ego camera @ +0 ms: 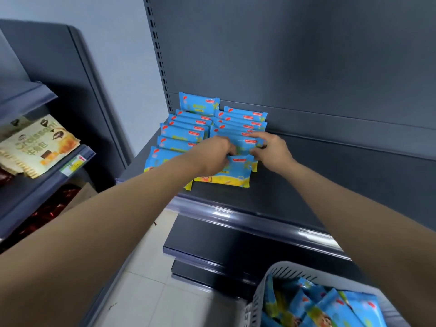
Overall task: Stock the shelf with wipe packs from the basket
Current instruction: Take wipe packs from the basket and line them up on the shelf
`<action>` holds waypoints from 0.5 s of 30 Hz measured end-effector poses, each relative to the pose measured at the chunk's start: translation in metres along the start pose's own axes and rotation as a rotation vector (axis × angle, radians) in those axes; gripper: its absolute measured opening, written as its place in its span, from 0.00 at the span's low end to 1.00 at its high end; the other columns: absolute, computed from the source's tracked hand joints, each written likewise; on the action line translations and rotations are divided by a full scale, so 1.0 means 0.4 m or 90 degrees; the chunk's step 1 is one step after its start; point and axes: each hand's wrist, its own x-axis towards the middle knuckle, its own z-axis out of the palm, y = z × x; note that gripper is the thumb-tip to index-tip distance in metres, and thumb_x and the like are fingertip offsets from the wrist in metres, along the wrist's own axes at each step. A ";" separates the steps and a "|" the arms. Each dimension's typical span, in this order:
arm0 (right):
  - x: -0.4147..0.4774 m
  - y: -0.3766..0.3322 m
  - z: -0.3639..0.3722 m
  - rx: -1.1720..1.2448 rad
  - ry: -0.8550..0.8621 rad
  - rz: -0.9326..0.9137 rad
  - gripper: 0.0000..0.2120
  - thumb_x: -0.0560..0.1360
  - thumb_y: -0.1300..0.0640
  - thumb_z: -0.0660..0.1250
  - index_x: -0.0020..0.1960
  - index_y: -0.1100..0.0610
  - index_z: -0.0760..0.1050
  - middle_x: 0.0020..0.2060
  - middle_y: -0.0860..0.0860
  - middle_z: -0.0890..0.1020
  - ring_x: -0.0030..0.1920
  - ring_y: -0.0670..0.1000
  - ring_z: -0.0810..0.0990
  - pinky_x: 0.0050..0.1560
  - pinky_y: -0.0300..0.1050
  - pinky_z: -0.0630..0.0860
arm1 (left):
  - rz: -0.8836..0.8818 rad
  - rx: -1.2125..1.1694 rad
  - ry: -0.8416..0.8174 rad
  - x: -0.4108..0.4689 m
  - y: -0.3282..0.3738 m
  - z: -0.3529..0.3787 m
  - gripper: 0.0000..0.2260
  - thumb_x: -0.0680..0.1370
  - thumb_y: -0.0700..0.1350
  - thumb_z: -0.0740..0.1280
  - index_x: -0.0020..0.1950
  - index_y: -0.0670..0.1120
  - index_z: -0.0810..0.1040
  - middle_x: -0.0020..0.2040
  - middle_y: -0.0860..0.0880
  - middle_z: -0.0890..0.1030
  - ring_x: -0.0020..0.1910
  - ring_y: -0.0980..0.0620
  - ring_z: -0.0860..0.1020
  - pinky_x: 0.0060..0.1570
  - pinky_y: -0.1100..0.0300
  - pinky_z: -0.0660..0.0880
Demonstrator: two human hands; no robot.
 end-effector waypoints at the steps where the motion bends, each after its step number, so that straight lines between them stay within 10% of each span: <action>1: 0.001 0.004 -0.007 0.033 -0.002 0.011 0.19 0.73 0.68 0.67 0.61 0.55 0.76 0.54 0.57 0.80 0.50 0.55 0.81 0.52 0.47 0.79 | 0.000 0.004 -0.005 0.016 0.001 0.005 0.09 0.76 0.37 0.62 0.53 0.41 0.78 0.52 0.43 0.76 0.52 0.44 0.74 0.50 0.53 0.71; 9: -0.045 0.013 -0.082 0.029 0.055 0.024 0.16 0.76 0.66 0.61 0.61 0.56 0.75 0.50 0.50 0.79 0.49 0.46 0.77 0.44 0.36 0.73 | -0.015 0.013 -0.054 0.082 -0.010 0.045 0.21 0.74 0.38 0.67 0.66 0.43 0.69 0.61 0.44 0.71 0.59 0.45 0.72 0.53 0.58 0.68; 15: -0.116 -0.030 -0.121 -0.068 0.057 -0.023 0.15 0.77 0.62 0.62 0.63 0.55 0.74 0.57 0.52 0.79 0.56 0.48 0.77 0.57 0.42 0.73 | -0.028 0.076 -0.023 0.074 -0.002 0.031 0.24 0.72 0.45 0.71 0.65 0.43 0.69 0.61 0.43 0.71 0.61 0.44 0.69 0.59 0.51 0.69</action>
